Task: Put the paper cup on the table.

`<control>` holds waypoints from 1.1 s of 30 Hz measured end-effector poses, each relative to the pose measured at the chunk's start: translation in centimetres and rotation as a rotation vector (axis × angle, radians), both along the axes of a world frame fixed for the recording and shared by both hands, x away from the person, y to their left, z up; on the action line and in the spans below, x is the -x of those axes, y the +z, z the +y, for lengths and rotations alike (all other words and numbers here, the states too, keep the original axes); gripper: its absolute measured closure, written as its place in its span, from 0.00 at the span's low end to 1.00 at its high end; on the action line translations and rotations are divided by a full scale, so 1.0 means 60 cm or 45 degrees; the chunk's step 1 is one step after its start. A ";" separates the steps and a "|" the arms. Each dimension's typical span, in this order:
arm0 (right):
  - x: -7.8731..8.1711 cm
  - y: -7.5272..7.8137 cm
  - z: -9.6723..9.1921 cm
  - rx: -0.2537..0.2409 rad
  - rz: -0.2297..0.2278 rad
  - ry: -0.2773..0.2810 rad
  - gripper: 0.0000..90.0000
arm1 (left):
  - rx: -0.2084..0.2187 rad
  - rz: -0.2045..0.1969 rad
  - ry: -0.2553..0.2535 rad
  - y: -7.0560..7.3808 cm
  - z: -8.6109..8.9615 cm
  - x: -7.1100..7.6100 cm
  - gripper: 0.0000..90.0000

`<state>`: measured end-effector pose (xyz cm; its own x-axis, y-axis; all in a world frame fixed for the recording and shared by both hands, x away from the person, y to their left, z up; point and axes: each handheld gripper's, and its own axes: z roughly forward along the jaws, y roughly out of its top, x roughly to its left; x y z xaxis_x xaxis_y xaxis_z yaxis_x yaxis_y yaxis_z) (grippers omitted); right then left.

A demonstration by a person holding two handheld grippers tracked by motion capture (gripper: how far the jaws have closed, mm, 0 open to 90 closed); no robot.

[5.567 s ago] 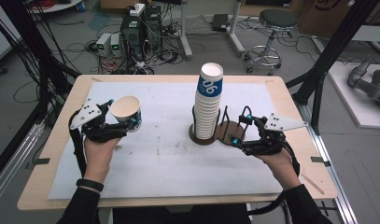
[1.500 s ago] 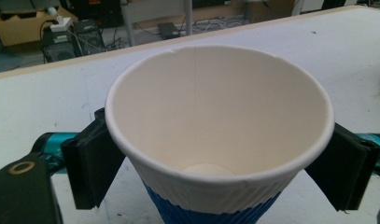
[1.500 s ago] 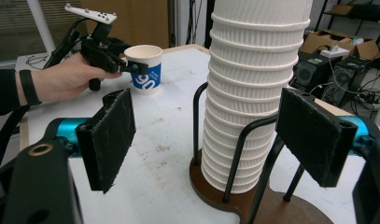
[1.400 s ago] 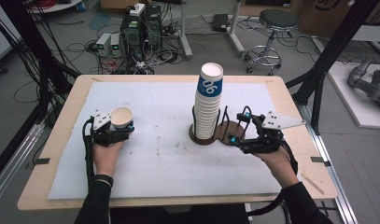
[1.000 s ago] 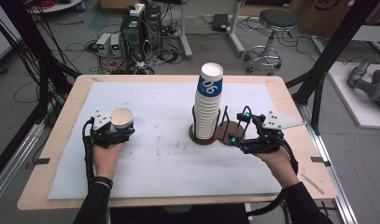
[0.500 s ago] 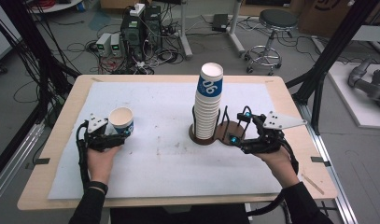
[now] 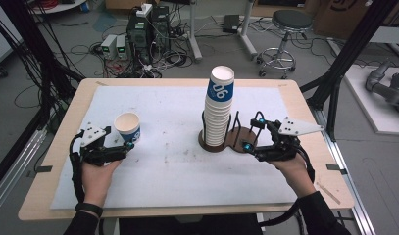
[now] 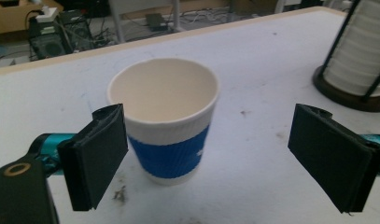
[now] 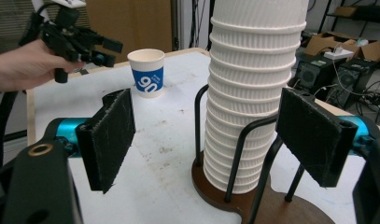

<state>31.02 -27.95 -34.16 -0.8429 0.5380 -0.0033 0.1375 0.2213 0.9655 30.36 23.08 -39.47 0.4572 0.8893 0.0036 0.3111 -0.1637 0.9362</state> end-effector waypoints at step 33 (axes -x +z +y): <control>0.010 -0.017 0.016 0.041 0.023 0.024 0.23 | 0.124 -0.240 -0.775 0.096 -0.193 0.010 0.15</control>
<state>30.43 -27.02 -35.18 -0.8528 0.5222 -0.0048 0.1507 0.2550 0.9551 29.74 11.52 -33.70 0.8797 0.4711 0.0653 0.0181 -0.1704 0.9852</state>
